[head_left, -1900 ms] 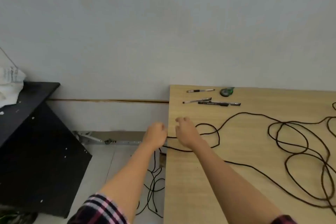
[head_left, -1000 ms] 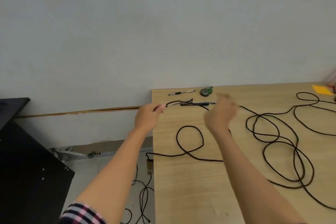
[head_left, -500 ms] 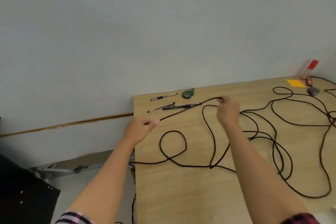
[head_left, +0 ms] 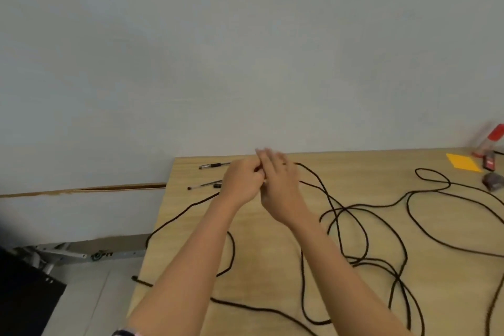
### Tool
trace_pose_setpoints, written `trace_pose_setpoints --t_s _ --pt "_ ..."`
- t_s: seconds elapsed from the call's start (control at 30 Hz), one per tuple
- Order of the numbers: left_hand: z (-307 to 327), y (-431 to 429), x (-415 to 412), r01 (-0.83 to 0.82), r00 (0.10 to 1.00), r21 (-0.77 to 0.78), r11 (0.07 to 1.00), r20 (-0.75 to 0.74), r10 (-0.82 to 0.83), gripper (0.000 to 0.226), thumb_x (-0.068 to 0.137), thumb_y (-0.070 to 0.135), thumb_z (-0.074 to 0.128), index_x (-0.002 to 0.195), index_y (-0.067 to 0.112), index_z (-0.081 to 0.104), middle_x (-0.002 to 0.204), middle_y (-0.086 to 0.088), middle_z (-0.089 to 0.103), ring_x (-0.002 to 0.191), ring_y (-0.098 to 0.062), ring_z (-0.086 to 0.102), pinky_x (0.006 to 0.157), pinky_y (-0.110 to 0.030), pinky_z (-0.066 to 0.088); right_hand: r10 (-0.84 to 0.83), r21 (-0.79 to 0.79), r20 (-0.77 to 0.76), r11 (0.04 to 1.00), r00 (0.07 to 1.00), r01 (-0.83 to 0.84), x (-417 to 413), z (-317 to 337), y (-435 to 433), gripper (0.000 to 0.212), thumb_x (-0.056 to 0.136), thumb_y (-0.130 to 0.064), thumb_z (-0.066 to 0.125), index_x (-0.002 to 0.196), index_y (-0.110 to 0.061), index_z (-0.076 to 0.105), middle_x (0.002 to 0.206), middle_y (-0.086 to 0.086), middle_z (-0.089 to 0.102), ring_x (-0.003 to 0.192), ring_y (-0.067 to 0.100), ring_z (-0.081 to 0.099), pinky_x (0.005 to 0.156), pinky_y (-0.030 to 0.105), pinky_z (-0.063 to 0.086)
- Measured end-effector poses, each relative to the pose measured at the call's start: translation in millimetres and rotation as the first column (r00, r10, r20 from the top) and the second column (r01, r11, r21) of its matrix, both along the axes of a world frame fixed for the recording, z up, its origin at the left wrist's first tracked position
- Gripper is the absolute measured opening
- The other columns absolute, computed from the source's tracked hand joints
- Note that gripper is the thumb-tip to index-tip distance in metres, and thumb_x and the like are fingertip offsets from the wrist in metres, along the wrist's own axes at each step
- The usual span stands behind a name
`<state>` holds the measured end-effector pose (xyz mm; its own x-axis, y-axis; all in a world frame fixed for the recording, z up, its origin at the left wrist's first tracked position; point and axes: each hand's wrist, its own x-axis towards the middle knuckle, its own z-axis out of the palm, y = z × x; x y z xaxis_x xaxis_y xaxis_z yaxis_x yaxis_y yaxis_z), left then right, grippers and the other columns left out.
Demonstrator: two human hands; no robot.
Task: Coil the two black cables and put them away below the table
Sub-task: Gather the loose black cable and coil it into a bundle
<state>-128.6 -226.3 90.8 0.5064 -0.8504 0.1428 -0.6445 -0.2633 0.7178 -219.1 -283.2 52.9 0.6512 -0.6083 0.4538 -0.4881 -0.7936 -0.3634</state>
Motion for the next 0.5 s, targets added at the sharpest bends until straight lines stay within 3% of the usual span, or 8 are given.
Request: trace_pose_setpoints --t_s 0.1,0.13,0.2,0.23,0.3,0.37,0.43,0.5 --pt "-0.6 -17.0 -14.8 0.005 0.995 -0.048 0.999 -0.1 -0.01 0.032 0.084 0.006 0.057 0.056 0.018 0.048 0.055 0.001 0.046 0.062 -0.021 0.046 0.061 -0.033 0.034 0.098 0.01 0.096 0.995 0.991 -0.099 -11.5 -7.0 -29.4 0.049 0.074 0.003 0.04 0.119 0.0 0.059 0.098 0.016 0.065 0.086 0.038 0.057 0.078 0.041 0.042" --pt "-3.3 -18.5 -20.0 0.034 0.988 -0.071 0.997 -0.146 -0.044 0.029 0.085 0.007 0.059 0.059 0.017 0.055 0.056 0.004 0.046 0.059 -0.014 0.045 0.061 -0.029 0.033 0.119 -0.02 0.092 0.993 0.989 -0.118 -18.7 -9.0 -40.2 0.043 0.075 0.0 0.038 0.109 -0.002 0.064 0.089 0.013 0.066 0.077 0.036 0.057 0.074 0.035 0.039" --pt "-9.8 -20.0 -33.9 0.108 0.965 -0.093 0.99 -0.228 -0.127 0.013 0.088 0.011 0.061 0.088 0.014 0.073 0.063 0.012 0.059 0.056 0.006 0.048 0.061 -0.014 0.037 0.128 -0.123 0.073 0.985 0.989 -0.118 -36.8 -19.7 -63.8 0.028 0.074 -0.001 0.047 0.091 -0.006 0.068 0.074 0.009 0.064 0.064 0.032 0.056 0.067 0.03 0.035" --pt "-15.3 -20.2 -39.3 0.14 0.958 -0.091 0.986 -0.238 -0.158 0.019 0.089 0.014 0.061 0.103 0.017 0.072 0.068 0.015 0.066 0.055 0.012 0.048 0.06 -0.008 0.035 0.121 -0.177 0.073 0.978 0.99 -0.107 -44.8 -24.6 -73.0 0.021 0.07 0.0 0.055 0.084 -0.006 0.069 0.069 0.007 0.063 0.059 0.03 0.056 0.064 0.03 0.038" --pt "-30.5 -23.2 -52.2 0.171 0.964 -0.046 0.984 -0.197 -0.177 0.02 0.09 0.02 0.06 0.107 0.019 0.072 0.066 0.013 0.065 0.055 0.008 0.046 0.061 -0.014 0.036 0.091 -0.231 0.084 0.971 0.992 -0.069 -67.0 -31.0 -91.6 0.018 0.061 0.003 0.063 0.073 -0.007 0.071 0.061 0.006 0.063 0.052 0.03 0.055 0.054 0.032 0.046" --pt "-43.6 -20.6 -51.9 0.119 0.983 0.025 0.993 -0.145 -0.114 0.019 0.091 0.028 0.059 0.089 0.015 0.072 0.061 0.008 0.054 0.059 -0.008 0.046 0.063 -0.027 0.037 0.02 -0.185 0.14 0.983 0.99 0.007 -90.2 -33.2 -114.1 0.026 0.053 0.01 0.056 0.068 -0.004 0.072 0.059 0.01 0.065 0.05 0.032 0.056 0.051 0.037 0.048" --pt "-58.5 -15.3 -46.9 0.077 0.995 0.104 0.992 -0.07 -0.07 0.023 0.09 0.033 0.059 0.078 0.015 0.066 0.065 0.001 0.056 0.064 -0.017 0.05 0.064 -0.03 0.039 -0.142 -0.032 0.186 0.988 0.972 0.151 -115.6 -34.3 -137.9 0.037 0.053 0.011 0.043 0.072 0.003 0.073 0.063 0.019 0.065 0.056 0.038 0.058 0.056 0.039 0.046" --pt "-72.3 -7.7 -35.9 0.043 0.998 0.178 0.983 0.044 -0.052 0.026 0.09 0.036 0.057 0.078 0.014 0.065 0.072 -0.003 0.061 0.07 -0.019 0.055 0.064 -0.031 0.039 -0.391 0.134 0.105 0.916 0.914 0.377 -137.8 -35.4 -158.2 0.042 0.063 0.011 0.038 0.086 0.007 0.073 0.079 0.028 0.067 0.074 0.045 0.06 0.068 0.04 0.043"
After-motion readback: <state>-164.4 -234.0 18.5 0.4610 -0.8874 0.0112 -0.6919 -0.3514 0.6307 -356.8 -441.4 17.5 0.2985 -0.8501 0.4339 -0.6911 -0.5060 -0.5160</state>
